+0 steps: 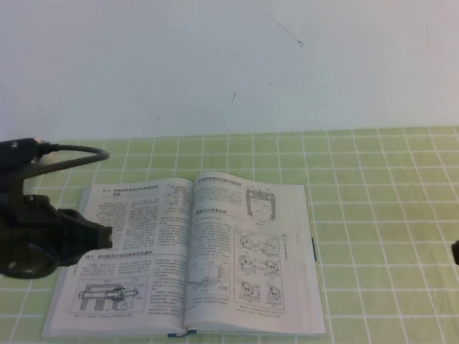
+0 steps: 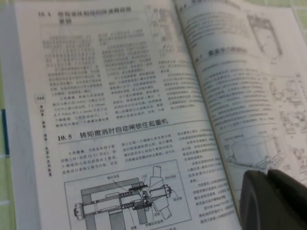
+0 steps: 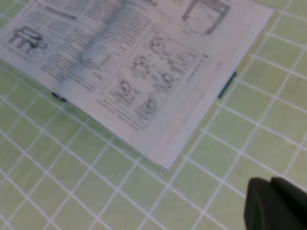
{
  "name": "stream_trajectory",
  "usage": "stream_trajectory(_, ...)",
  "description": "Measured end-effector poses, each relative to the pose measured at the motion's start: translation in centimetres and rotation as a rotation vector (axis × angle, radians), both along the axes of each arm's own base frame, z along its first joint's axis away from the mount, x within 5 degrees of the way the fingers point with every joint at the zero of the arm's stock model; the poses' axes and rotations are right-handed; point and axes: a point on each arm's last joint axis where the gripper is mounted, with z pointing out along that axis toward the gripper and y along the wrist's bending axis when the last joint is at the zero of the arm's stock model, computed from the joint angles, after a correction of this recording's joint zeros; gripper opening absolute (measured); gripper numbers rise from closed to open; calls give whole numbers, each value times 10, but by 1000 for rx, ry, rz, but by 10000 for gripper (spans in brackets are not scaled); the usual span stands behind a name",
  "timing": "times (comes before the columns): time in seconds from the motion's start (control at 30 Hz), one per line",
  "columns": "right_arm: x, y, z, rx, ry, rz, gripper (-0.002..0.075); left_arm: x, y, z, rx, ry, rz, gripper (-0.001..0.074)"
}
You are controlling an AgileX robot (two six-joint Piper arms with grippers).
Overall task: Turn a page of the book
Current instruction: Open the closed book
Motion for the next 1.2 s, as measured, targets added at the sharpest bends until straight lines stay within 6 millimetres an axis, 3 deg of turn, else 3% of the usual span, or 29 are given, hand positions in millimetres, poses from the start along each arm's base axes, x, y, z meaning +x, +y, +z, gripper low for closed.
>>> stream_trajectory(0.2, 39, 19, -3, 63, 16, 84, -3, 32, -7, -36, -70, 121, 30, -4)
stream_trajectory(0.5, 93, 88, -33, 47, 88, 236, 1, 68, -9, -87, -102, 196, 121, -4)
stream_trajectory(0.57, 107, 98, -42, 59, 142, 268, 44, 73, -9, -95, -106, 214, 140, -4)
stream_trajectory(0.77, 146, 113, -71, 118, 309, 216, 353, 84, -7, -115, -81, 245, 178, -4)
stream_trajectory(0.83, 156, 116, -81, 137, 363, 175, 402, 85, -7, -119, -78, 251, 190, -4)
stream_trajectory(1.0, 172, 121, -108, 151, 474, 109, 439, 88, -7, -125, -93, 270, 216, -4)
stream_trajectory(1.2, 176, 122, -139, 139, 562, 83, 444, 90, -7, -126, -106, 270, 233, -4)
